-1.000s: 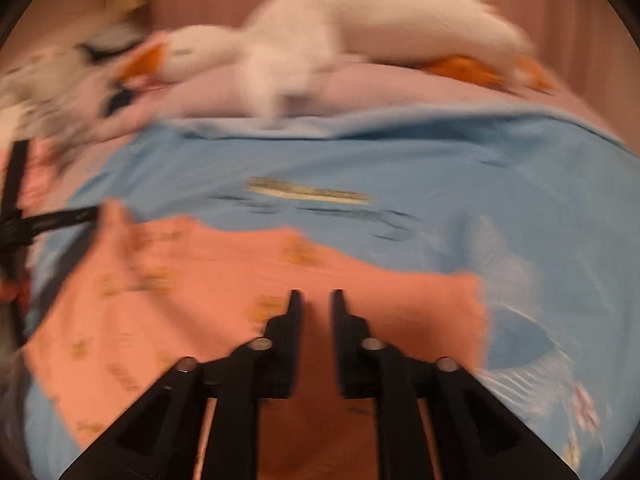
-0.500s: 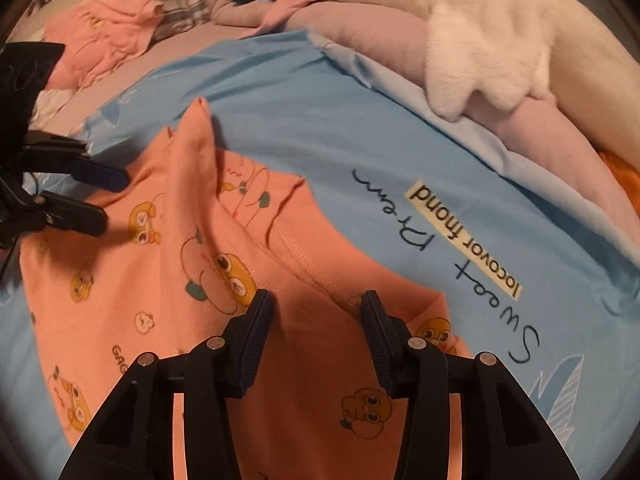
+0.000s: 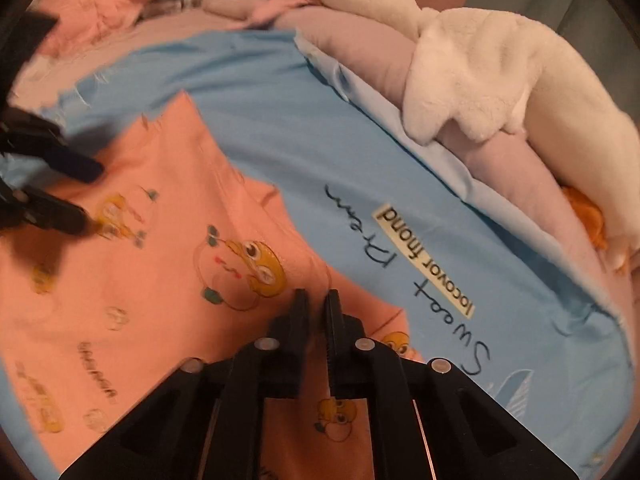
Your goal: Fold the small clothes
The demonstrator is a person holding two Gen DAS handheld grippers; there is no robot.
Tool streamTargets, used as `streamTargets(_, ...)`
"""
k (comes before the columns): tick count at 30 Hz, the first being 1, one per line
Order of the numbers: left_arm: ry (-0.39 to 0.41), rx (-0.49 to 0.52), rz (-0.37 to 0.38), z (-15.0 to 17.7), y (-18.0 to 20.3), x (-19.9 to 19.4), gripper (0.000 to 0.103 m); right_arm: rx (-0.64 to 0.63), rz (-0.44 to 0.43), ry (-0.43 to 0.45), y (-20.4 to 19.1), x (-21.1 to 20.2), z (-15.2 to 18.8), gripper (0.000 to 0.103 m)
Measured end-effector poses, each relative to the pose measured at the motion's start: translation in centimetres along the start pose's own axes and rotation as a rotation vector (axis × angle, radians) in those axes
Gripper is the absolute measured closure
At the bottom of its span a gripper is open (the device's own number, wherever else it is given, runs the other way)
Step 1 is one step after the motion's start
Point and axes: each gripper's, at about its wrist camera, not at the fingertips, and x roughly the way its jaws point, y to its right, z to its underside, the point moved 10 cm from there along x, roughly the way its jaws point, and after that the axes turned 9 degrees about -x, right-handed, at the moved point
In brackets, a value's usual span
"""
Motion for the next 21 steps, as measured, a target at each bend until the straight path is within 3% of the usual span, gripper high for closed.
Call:
streamTargets(4, 0.022, -0.046, 0.008, -0.5, 0.0, -1.0, 0.053, 0.215, -0.051, 0.098, 2.4, -2.6, 0.4, 0.096)
streamTargets(6, 0.057, -0.038, 0.058, -0.9, 1.4, -2.1, 0.053, 0.33, -0.115, 0.192, 3.1, -5.4, 0.8, 0.086)
streamTargets(8, 0.078, -0.032, 0.134, -1.0, 3.3, -2.7, 0.052, 0.412, -0.156, 0.246, 2.8, -7.9, 2.8, 0.085)
streamTargets(11, 0.017, -0.022, 0.153, 0.3, 4.8, -0.9, 0.051, 0.476, -0.215, 0.175, 1.9, -7.2, 6.0, 0.085)
streamTargets(13, -0.024, -0.002, 0.054, 1.6, 3.8, 0.8, 0.052, 0.464, -0.164, 0.075, 2.0, -5.5, 8.0, 0.085)
streamTargets(15, -0.008, 0.028, -0.02, 2.3, 2.4, 1.0, 0.069, 0.483, -0.058, -0.039, 2.9, -4.3, 11.3, 0.085)
streamTargets(16, 0.004, 0.025, -0.028, 2.5, 1.7, 0.4, 0.07, 0.512, -0.016, -0.056, 4.3, -4.6, 13.0, 0.085)
streamTargets(19, 0.0, -0.018, -0.034, 3.3, -0.4, -1.4, 0.07, 0.692, -0.007, -0.038, 7.3, -5.6, 16.3, 0.085)
streamTargets(21, -0.011, -0.042, -0.036, 4.1, -1.6, -2.8, 0.07, 0.809, 0.081, -0.092, 9.5, -6.7, 19.6, 0.068)
